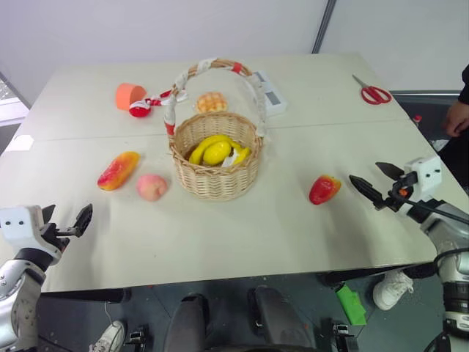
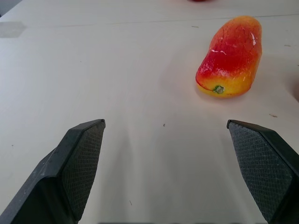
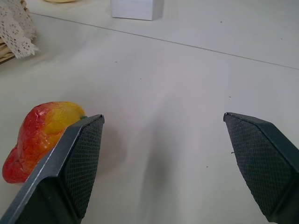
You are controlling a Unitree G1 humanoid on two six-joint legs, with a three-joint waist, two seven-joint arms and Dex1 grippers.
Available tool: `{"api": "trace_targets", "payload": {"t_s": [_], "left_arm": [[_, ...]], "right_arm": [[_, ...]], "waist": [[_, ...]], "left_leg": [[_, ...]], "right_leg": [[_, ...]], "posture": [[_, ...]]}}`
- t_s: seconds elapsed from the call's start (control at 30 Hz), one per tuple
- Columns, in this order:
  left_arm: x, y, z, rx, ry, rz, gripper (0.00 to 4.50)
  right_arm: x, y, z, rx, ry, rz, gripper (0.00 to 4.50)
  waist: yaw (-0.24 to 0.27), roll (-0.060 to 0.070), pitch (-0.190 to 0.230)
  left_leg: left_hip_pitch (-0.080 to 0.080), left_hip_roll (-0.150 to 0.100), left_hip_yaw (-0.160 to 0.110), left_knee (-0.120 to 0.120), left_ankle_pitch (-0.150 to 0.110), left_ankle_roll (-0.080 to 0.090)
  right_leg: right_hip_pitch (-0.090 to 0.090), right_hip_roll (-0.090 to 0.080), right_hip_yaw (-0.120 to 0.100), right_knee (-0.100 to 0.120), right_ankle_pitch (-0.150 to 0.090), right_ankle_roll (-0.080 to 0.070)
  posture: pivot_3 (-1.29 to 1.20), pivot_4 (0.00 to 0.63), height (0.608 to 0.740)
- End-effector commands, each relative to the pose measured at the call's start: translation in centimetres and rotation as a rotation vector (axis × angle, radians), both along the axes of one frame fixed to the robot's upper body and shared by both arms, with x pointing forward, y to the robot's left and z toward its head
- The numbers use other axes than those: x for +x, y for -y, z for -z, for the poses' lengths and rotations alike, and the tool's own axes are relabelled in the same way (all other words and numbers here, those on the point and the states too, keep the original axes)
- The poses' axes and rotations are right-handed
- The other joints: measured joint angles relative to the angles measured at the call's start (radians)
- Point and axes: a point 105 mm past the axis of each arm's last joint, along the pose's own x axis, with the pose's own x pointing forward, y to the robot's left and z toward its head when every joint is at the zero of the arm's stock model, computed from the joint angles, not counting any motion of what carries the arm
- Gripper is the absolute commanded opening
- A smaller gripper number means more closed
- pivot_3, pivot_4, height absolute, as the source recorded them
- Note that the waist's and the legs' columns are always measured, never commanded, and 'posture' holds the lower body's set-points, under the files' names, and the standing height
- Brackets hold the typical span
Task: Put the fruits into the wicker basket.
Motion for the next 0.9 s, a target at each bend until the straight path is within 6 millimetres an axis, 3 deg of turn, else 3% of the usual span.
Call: {"api": "trace_targets", "payload": {"t_s": [0.03,0.3,0.47,0.63,0.73,0.9], "left_arm": [[0.0,-0.1,-1.3,0.035,0.05,-0.01,4.5],[1.5,-0.2,-2.5,0.071,0.062,-0.022,4.5],[3.2,0.5,-4.3,0.104,0.041,0.039,4.5],[5.5,1.9,-5.1,0.221,-0.073,0.135,4.5],[7.6,2.7,-5.8,0.319,-0.135,0.203,4.5],[10.7,3.0,-5.9,0.267,-0.23,0.22,4.5]], "right_arm": [[0.2,-0.3,-1.2,-0.01,0.052,-0.005,4.3],[0.6,-0.9,-3.3,-0.037,0.128,-0.011,4.3],[0.4,-3.7,-5.7,-0.055,0.152,-0.152,4.3],[-1.8,-8.8,-6.7,-0.097,0.111,-0.411,4.3],[-3.3,-14.0,-7.8,-0.089,0.139,-0.589,4.3],[-4.9,-19.4,-8.6,-0.077,0.185,-0.768,4.3]], "waist": [[0.0,0.0,0.0],[0.0,0.0,0.0],[0.0,0.0,0.0],[0.001,0.0,0.0],[-0.001,0.0,0.0],[0.001,0.0,0.0]], "left_leg": [[0.0,0.0,0.0,0.0,0.0,0.0],[0.0,0.0,0.0,0.0,0.0,0.0],[0.0,0.0,0.0,0.0,0.0,0.0],[0.0,0.0,-0.001,0.0,0.0,0.0],[0.0,0.0,-0.001,0.0,0.0,0.0],[-0.001,0.0,-0.002,0.001,0.0,0.0]], "right_leg": [[0.0,0.0,0.0,0.0,0.0,0.0],[0.0,0.0,0.0,0.0,0.0,0.0],[0.0,0.0,0.0,0.0,0.0,0.0],[0.0,0.0,0.0,0.001,0.0,0.0],[0.0,0.0,-0.001,0.0,0.0,0.0],[-0.001,0.001,-0.001,0.002,0.0,0.0]], "posture": [[0.0,0.15,0.74],[0.0,0.15,0.74],[0.0,0.15,0.74],[0.0,0.15,0.74],[0.0,0.15,0.74],[0.0,0.15,0.74]]}}
